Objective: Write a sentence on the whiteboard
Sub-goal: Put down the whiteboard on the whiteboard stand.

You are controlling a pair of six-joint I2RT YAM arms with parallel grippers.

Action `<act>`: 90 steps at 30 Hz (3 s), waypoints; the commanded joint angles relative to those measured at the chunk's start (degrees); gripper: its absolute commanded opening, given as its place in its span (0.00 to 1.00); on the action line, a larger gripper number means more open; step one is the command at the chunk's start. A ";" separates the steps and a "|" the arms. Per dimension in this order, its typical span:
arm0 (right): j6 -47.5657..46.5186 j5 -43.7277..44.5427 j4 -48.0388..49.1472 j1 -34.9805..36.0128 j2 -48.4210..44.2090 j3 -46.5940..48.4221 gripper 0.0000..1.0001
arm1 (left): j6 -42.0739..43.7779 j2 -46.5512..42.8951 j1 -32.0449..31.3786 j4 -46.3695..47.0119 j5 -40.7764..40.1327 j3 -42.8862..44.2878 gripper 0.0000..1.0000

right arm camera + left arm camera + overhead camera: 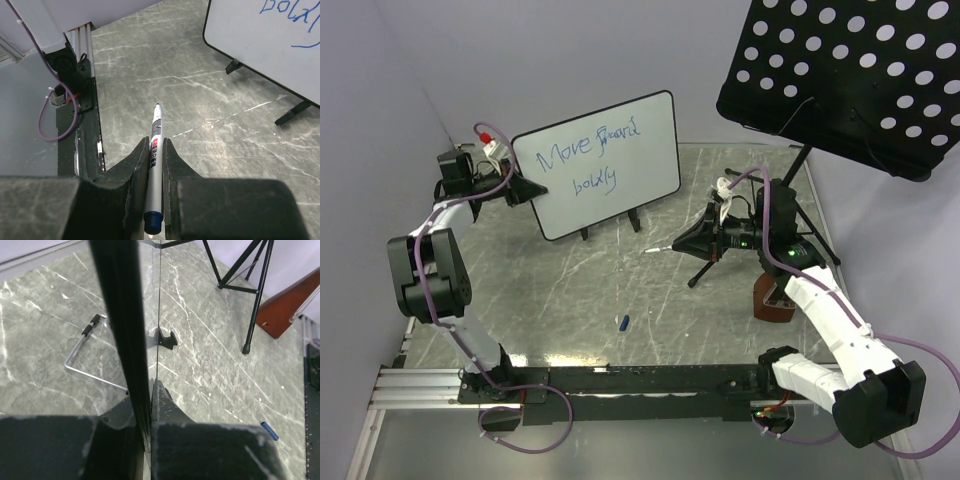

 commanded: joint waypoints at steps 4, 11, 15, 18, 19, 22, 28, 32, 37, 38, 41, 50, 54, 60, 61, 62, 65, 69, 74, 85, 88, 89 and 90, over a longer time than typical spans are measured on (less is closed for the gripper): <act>-0.41 -0.59 2.09 0.12 -0.53 -0.17 0.00 | -7.65 4.32 2.80 9.79 1.15 -0.30 0.01; -0.68 -1.12 1.74 0.13 -0.09 0.00 0.00 | -6.86 3.27 4.30 7.60 1.68 -1.71 0.01; -0.67 -1.29 1.91 0.21 -0.62 -0.17 0.00 | -10.81 3.88 4.38 7.78 2.99 -1.01 0.01; -0.67 -1.38 2.00 0.12 -0.97 -0.17 0.00 | -13.01 4.76 4.21 7.42 3.53 -0.30 0.01; -0.67 -1.38 2.00 0.21 -0.97 -0.17 0.00 | -13.63 4.76 4.12 9.08 3.79 -0.83 0.01; -0.50 -1.38 2.00 0.12 -1.06 -0.17 0.00 | -16.09 5.46 4.21 10.06 4.49 -0.05 0.01; -0.50 -1.20 2.17 0.13 -1.15 -0.35 0.00 | -24.34 8.01 4.38 13.74 5.02 2.85 0.01; -0.67 -1.29 2.09 0.21 -0.62 -0.26 0.00 | -26.12 6.70 4.30 13.58 3.35 3.65 0.01; -0.85 -1.29 2.00 0.21 -0.36 -0.26 0.00 | -21.82 1.88 3.68 7.26 -0.07 5.75 0.01; -0.76 -1.29 2.00 0.30 -0.10 -0.26 0.00 | -20.68 1.08 3.60 6.20 -0.34 6.11 0.01; -0.94 -1.38 1.74 0.48 0.08 -0.09 0.00 | -14.00 -1.47 1.84 -0.82 -1.65 8.04 0.01; -1.03 -1.38 1.74 0.83 -0.18 -0.09 0.00 | -10.73 -7.01 -0.19 -5.58 -6.48 10.50 0.01; -1.03 -1.38 1.74 0.92 -0.18 -0.09 0.00 | -13.97 -9.38 -0.80 -4.45 -9.12 9.80 0.01; -1.20 -1.29 1.74 1.18 -0.01 0.00 0.00 | -17.23 -10.80 -3.61 -5.40 -9.40 12.52 0.01; -1.11 -1.29 1.74 1.35 -0.01 -0.09 0.00 | -17.15 -10.53 -4.74 -6.28 -9.83 13.31 0.01; -1.20 -1.20 1.65 1.44 -0.09 0.00 0.00 | -16.71 -10.18 -5.28 -8.46 -10.44 15.40 0.01; -1.29 -1.03 1.56 1.44 -0.18 0.00 0.00 | -16.27 -9.30 -6.42 -12.52 -11.68 17.44 0.01; -1.38 -1.20 1.56 1.44 -0.10 -0.09 0.00 | -18.03 -10.79 -6.69 -11.12 -12.03 16.31 0.01; -1.47 -1.20 1.38 1.44 -0.27 0.00 0.00 | -13.64 -10.27 -6.51 -15.25 -14.13 14.47 0.01; -1.64 -1.12 1.30 1.53 -0.18 0.00 0.00 | -17.76 -9.30 -2.74 -7.08 -10.27 10.59 0.01; -1.64 -1.29 1.38 1.44 -0.09 0.00 0.00 | -18.37 -9.04 -1.60 -6.29 -9.40 10.59 0.01; -1.55 -1.20 1.30 1.53 -0.09 -0.09 0.00 | -18.47 -8.77 -1.33 -6.20 -9.22 10.59 0.01; -1.55 -1.20 1.30 1.53 -0.18 0.00 0.00 | -18.21 -8.51 -1.15 -6.63 -9.04 10.59 0.01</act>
